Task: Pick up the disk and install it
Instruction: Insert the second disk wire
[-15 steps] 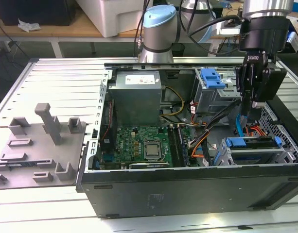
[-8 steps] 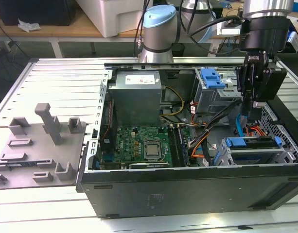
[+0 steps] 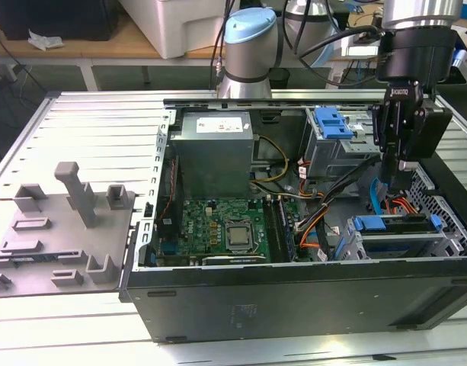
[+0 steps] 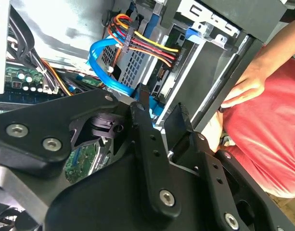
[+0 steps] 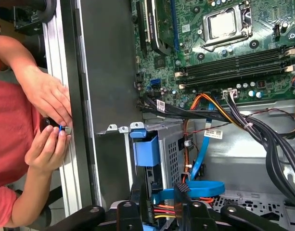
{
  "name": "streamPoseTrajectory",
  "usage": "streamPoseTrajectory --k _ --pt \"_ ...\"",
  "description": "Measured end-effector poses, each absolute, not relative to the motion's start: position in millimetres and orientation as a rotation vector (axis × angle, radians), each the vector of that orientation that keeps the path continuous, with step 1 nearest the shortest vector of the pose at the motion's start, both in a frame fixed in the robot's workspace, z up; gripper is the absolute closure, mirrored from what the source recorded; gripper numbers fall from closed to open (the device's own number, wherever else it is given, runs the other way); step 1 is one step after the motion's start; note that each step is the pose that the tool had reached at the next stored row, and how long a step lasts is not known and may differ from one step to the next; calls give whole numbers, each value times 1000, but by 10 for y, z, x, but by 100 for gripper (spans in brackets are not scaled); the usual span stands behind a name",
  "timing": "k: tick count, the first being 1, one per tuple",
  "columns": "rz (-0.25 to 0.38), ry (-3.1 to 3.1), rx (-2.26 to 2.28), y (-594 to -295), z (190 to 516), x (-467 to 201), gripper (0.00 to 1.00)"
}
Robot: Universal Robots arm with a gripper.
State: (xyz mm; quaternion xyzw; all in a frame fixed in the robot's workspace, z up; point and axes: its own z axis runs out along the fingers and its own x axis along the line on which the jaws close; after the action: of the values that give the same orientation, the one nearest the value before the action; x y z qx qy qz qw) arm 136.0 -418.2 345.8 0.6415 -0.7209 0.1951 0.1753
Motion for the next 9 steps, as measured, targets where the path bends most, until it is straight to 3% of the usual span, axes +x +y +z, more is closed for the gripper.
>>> streamPoseTrajectory --k 9 --pt "590 -2066 1821 -4183 3481 1294 60"
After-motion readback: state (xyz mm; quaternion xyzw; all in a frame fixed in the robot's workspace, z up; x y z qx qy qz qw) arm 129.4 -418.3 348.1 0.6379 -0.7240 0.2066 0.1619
